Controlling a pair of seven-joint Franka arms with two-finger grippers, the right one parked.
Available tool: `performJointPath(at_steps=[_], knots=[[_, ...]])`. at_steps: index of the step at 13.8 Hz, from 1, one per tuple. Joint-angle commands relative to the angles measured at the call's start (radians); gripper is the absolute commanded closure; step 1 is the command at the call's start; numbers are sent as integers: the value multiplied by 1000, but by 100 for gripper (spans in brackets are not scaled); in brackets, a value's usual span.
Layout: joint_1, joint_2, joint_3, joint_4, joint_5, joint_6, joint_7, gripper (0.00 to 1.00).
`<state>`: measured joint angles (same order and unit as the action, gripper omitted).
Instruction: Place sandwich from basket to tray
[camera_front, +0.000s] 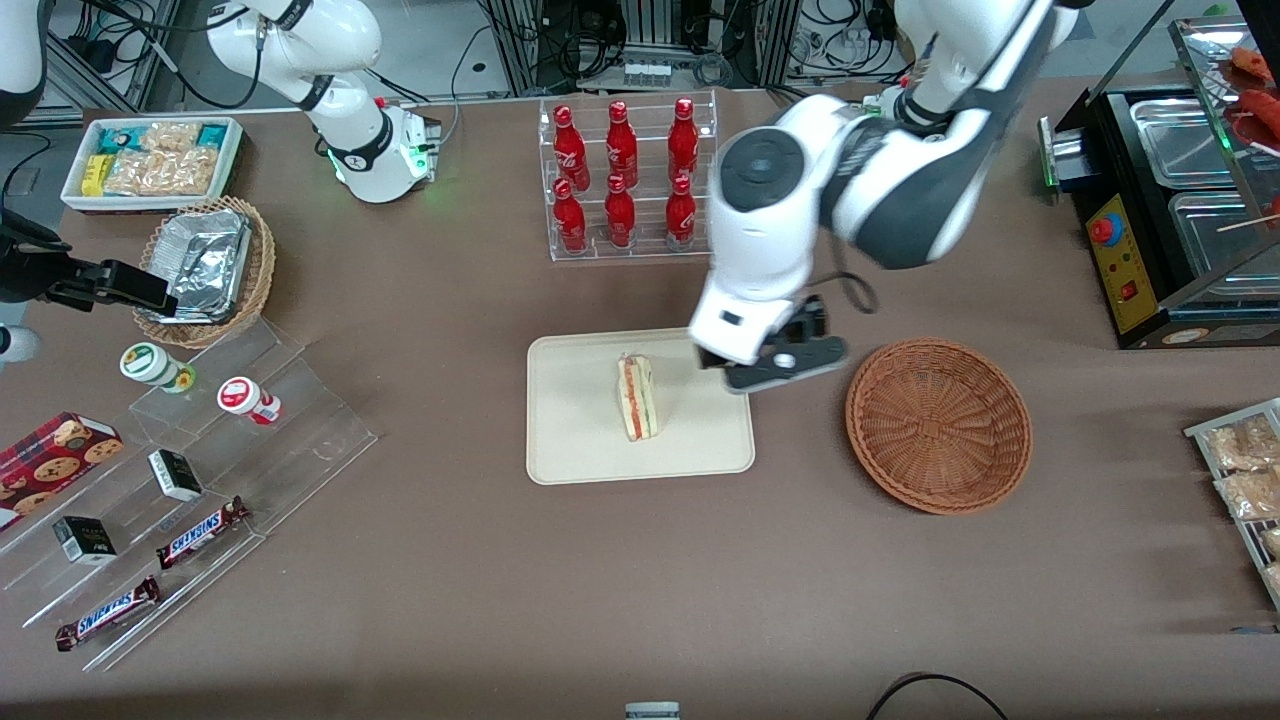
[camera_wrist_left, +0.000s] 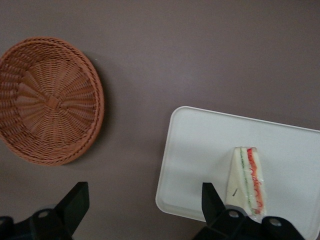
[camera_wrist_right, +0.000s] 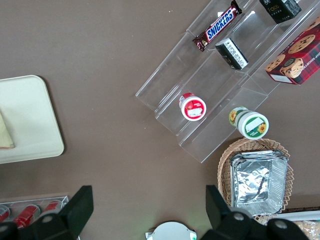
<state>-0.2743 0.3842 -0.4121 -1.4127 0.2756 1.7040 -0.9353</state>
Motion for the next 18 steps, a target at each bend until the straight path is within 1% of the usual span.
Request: performJointPath(at_steps=[1, 3, 5, 6, 7, 8, 9, 11, 12, 14, 16, 18], knots=[[91, -83, -4, -52, -38, -59, 133, 1], [179, -158, -4, -118, -84, -53, 253, 1], [243, -220, -2, -167, -117, -57, 378, 1], [257, -243, 2, -181, -136, -61, 432, 1], [257, -266, 47, -199, -153, -61, 490, 0], [248, -295, 106, -216, -201, -61, 565, 0], [250, -321, 133, -239, -225, -63, 628, 0], [253, -392, 186, -320, -228, -43, 708, 0], [257, -404, 208, -327, -231, -40, 748, 0], [262, -398, 248, -304, -268, -41, 782, 0], [264, -361, 251, -238, -263, -52, 787, 0], [264, -357, 249, -221, -266, -70, 785, 0]])
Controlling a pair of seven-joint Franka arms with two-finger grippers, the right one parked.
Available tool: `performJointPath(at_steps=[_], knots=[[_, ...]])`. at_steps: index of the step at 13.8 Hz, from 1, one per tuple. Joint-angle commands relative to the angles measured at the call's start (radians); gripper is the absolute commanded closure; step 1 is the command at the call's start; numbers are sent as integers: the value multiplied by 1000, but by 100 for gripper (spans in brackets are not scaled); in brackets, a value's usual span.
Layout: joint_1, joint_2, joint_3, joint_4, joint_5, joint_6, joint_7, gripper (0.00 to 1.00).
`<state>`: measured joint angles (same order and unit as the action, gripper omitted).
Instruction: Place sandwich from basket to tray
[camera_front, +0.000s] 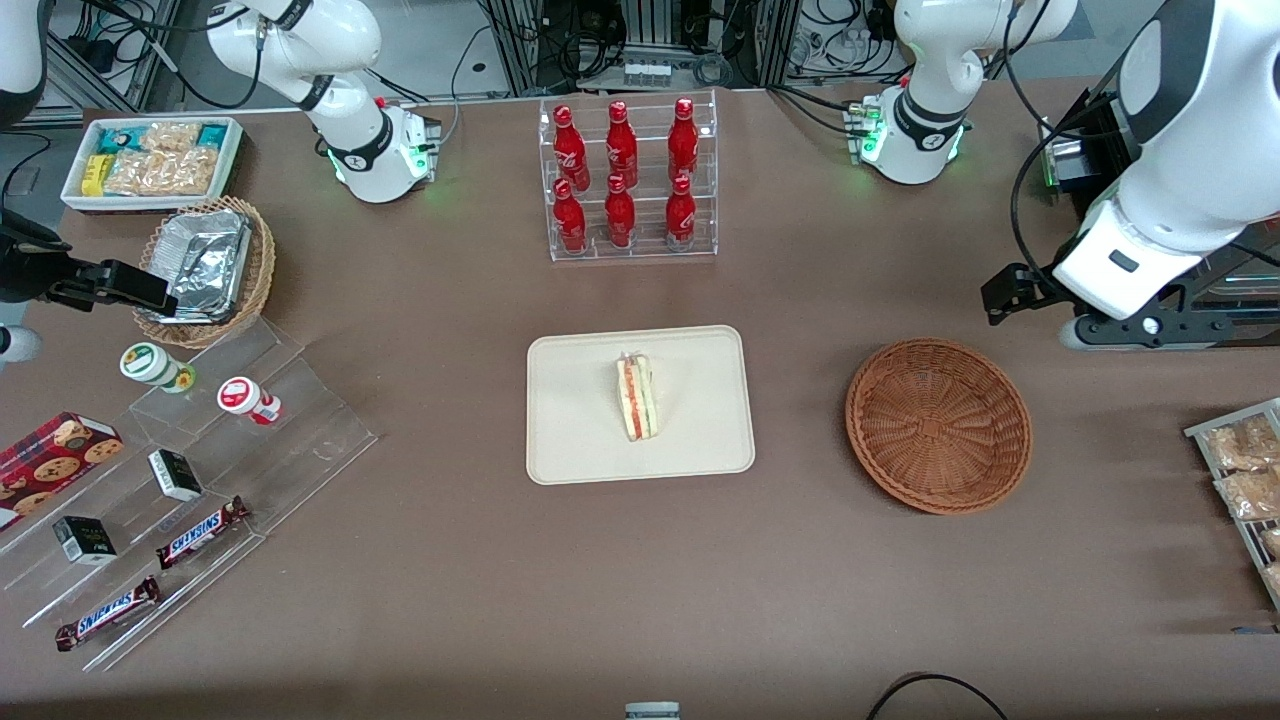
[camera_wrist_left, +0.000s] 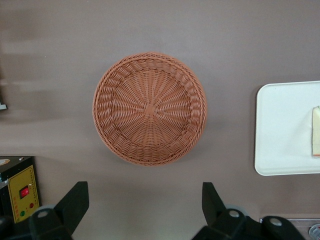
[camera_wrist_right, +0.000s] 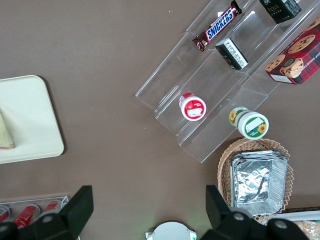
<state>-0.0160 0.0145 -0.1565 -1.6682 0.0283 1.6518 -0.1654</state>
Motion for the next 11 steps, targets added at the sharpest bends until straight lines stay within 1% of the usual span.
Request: performJointPath(at_steps=[1, 3, 5, 11], knots=[[5, 9, -5, 34, -16, -20, 21, 0], [22, 25, 12, 63, -34, -21, 11, 0], [25, 25, 15, 68, -24, -61, 20, 0], [36, 19, 46, 68, -22, -73, 23, 0]])
